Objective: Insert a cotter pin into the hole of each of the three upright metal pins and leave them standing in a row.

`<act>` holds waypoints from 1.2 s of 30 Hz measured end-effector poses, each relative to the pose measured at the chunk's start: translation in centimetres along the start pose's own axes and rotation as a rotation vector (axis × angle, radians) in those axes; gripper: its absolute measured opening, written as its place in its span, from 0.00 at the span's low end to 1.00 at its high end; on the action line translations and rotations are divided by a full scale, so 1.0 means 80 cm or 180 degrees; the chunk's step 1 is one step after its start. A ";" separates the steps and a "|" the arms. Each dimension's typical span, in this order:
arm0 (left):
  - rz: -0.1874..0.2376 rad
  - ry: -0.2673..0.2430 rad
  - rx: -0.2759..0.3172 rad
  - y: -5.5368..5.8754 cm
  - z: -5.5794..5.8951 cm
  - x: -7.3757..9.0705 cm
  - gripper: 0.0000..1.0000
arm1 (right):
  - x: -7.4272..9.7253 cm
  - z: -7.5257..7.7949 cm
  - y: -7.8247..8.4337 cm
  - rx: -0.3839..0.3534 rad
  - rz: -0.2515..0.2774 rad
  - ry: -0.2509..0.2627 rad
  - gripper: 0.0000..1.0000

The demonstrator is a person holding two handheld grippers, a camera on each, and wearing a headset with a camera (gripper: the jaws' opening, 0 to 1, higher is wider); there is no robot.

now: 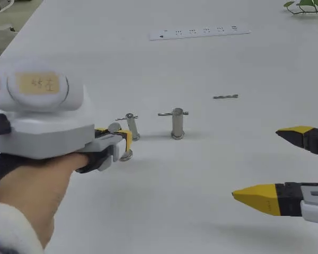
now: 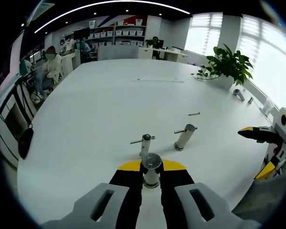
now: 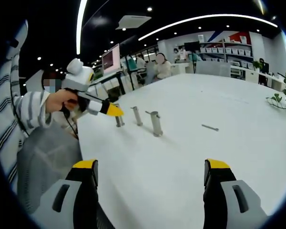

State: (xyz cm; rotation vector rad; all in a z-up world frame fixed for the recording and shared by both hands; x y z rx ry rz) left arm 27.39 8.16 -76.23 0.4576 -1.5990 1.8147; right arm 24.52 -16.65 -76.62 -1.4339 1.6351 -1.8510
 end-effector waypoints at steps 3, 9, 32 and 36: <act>-0.0049 0.0034 -0.0032 0.003 0.006 -0.010 0.11 | -0.001 0.000 0.000 -0.0013 0.0001 -0.0007 0.93; -0.0094 0.0094 -0.0089 0.006 0.016 -0.023 0.11 | -0.002 0.000 0.000 -0.0013 -0.0010 -0.0010 0.94; -0.0076 0.0161 -0.0225 0.015 0.043 -0.045 0.11 | 0.004 0.004 0.003 -0.0027 -0.0030 0.0023 0.94; -0.0084 0.0157 -0.0267 0.018 0.043 -0.042 0.11 | 0.003 0.003 0.004 -0.0027 -0.0036 0.0012 0.94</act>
Point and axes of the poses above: the centre of the closed fingertips' face, and the gripper's own axes: x roughly backward along the fingers, z roughly to its right, y roughly out of its underside, the point moved 7 cm from there along x, roughly backward along the fingers, and after that the axes turned 4 degrees about x, right-handed, at the moved point
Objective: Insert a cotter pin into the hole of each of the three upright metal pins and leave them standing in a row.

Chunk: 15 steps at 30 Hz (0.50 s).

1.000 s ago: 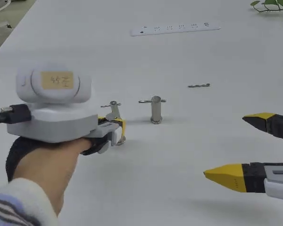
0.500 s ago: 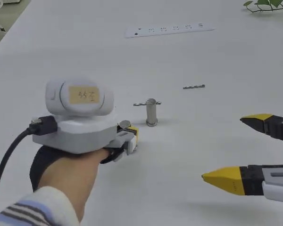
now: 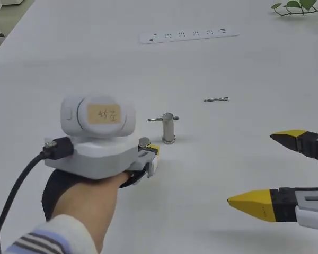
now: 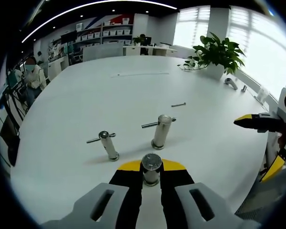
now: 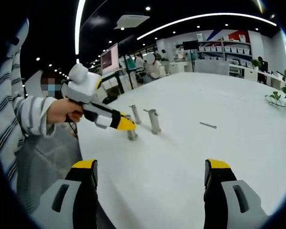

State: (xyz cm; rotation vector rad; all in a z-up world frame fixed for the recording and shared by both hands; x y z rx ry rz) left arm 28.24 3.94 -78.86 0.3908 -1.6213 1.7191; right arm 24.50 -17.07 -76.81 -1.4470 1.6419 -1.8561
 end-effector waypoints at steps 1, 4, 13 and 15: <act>-0.0002 -0.0003 -0.0012 0.001 0.000 0.001 0.11 | 0.000 -0.001 0.000 0.0005 -0.0007 -0.0007 0.94; -0.0006 -0.0010 -0.0010 0.002 0.000 0.001 0.11 | -0.001 -0.003 0.001 0.0012 -0.0012 -0.0015 0.94; 0.0000 -0.0025 -0.0125 0.005 0.005 0.003 0.11 | 0.002 -0.003 0.003 -0.0004 -0.0006 0.0009 0.94; 0.0003 -0.0027 -0.0136 0.005 0.005 0.003 0.12 | 0.002 -0.003 0.004 -0.0011 -0.0009 0.0014 0.94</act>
Point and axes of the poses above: the centre of the closed fingertips' face, and the gripper's own axes: x roughly backward along the fingers, z roughly to its right, y roughly out of its underside, the point moved 7 cm from there along x, roughly backward along the fingers, and after that the axes turned 4 degrees about x, right-handed, at the moved point
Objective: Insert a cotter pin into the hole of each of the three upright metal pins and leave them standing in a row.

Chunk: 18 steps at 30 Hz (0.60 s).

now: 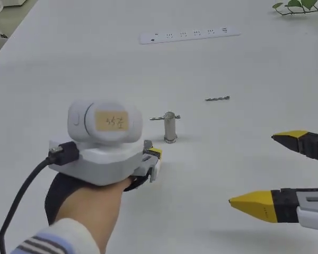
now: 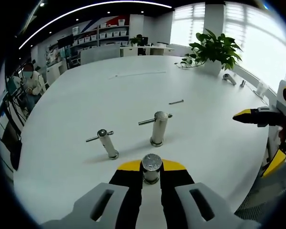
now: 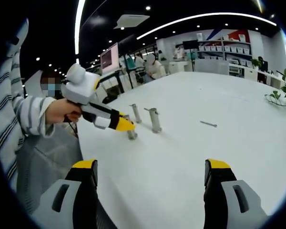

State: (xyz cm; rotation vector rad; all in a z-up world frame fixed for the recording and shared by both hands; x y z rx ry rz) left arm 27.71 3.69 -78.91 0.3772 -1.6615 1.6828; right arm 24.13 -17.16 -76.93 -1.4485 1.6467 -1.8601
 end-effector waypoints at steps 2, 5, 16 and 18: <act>-0.0001 -0.0003 0.0009 0.000 -0.001 0.000 0.12 | 0.000 0.000 0.000 -0.0004 0.0005 -0.0002 0.94; 0.0002 -0.0004 0.0012 0.000 -0.001 0.000 0.12 | 0.000 -0.001 0.000 -0.0008 0.0007 0.0000 0.94; 0.0014 -0.0002 -0.0121 0.001 -0.001 0.000 0.12 | 0.000 -0.001 0.000 -0.0017 0.0002 0.0004 0.94; 0.0009 0.0001 -0.0156 0.000 -0.001 0.000 0.12 | -0.001 -0.001 0.001 -0.0015 -0.0006 0.0002 0.94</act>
Point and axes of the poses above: the centre of the closed fingertips' face, and the gripper's own axes: x roughly backward along the fingers, z roughly to its right, y roughly out of its underside, the point moved 7 cm from there along x, roughly backward along the fingers, and after that the axes turned 4 degrees about x, right-handed, at the moved point
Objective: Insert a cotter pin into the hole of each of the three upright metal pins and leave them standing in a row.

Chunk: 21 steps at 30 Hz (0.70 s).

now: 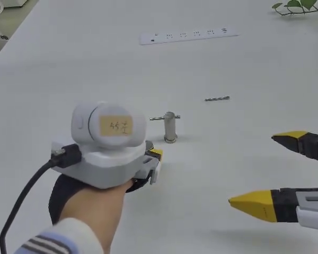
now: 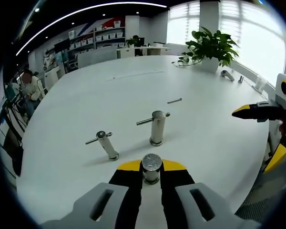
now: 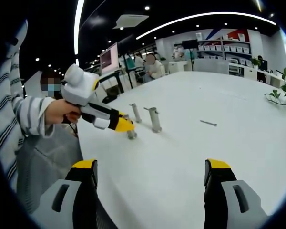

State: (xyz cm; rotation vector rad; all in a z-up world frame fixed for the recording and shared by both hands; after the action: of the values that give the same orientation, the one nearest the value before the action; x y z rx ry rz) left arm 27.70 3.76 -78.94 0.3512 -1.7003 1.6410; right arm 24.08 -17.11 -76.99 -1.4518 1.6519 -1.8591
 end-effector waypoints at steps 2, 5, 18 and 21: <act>-0.0001 0.0007 -0.0019 0.000 0.000 0.000 0.12 | 0.000 0.000 0.000 -0.0002 0.0000 -0.0002 0.94; -0.0014 0.0012 -0.0032 0.000 -0.001 0.001 0.12 | 0.000 0.000 0.000 -0.0002 0.0004 -0.0002 0.94; -0.0095 0.0128 -0.0197 0.004 -0.008 0.009 0.29 | 0.000 0.001 0.000 0.0014 -0.0030 -0.0005 0.94; -0.0106 0.0183 -0.0187 0.002 -0.013 0.012 0.36 | 0.000 0.001 -0.001 0.0004 -0.0022 0.0001 0.94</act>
State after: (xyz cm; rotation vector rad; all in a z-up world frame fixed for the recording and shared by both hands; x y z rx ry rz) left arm 27.25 5.01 -78.53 0.2997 -1.6872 1.5592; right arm 24.17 -17.19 -76.95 -1.4588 1.6477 -1.8638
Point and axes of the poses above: the centre of the closed fingertips' face, and the gripper's own axes: x roughly backward along the fingers, z roughly to its right, y roughly out of its underside, the point moved 7 cm from there along x, roughly backward along the fingers, and after that the axes turned 4 degrees about x, right-handed, at the moved point
